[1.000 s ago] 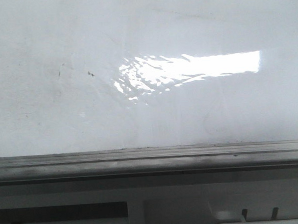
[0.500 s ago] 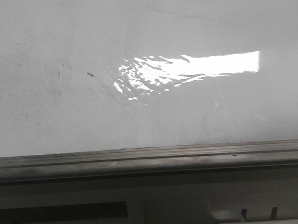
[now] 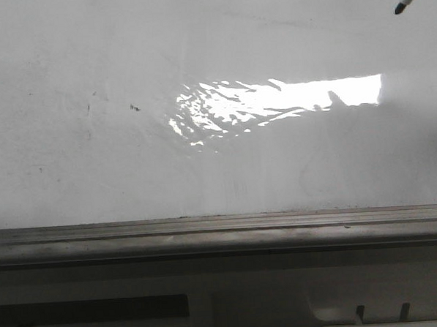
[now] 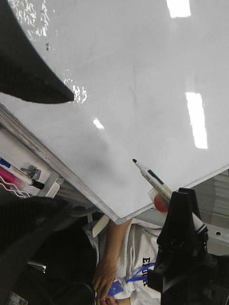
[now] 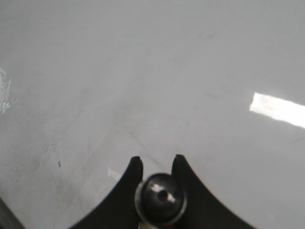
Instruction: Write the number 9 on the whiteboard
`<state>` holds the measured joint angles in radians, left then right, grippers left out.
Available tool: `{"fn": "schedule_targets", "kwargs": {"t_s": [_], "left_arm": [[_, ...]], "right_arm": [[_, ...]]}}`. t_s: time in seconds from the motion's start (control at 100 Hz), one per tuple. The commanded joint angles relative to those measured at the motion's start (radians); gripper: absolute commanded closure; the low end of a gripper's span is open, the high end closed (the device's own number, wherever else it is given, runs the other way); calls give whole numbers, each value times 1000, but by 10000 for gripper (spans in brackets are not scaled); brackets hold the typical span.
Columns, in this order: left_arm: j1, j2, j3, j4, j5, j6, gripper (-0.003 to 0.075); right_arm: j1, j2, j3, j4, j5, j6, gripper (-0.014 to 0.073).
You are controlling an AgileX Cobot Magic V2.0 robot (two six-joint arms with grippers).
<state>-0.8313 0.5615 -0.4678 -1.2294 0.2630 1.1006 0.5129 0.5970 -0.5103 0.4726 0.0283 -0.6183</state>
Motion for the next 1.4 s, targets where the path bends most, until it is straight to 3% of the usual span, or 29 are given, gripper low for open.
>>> {"fn": "schedule_targets", "kwargs": {"t_s": [0.0,0.28,0.45,0.75,0.93,1.22,1.39], "left_arm": [[1,1,-27,-28,-21,-8,321],[1,1,-27,-28,-18,-8,321],[1,1,-27,-28,-12,-8,321],[1,1,-27,-28,21,-8,321],[1,1,-27,-28,21,-8,321],[1,1,-27,-28,21,-8,321],[1,1,-27,-28,21,-8,321]], "right_arm": [[22,39,-26,-17,-162,-10,643],[172,187,-26,-135,-315,-10,643],[177,262,-26,-135,-419,-10,643],[177,388,-26,-131,-446,-10,643],[178,438,-26,-128,-418,-8,652],[179,433,-26,-127,-224,5,671],[136,420,-27,-127,-222,5,670]]}}
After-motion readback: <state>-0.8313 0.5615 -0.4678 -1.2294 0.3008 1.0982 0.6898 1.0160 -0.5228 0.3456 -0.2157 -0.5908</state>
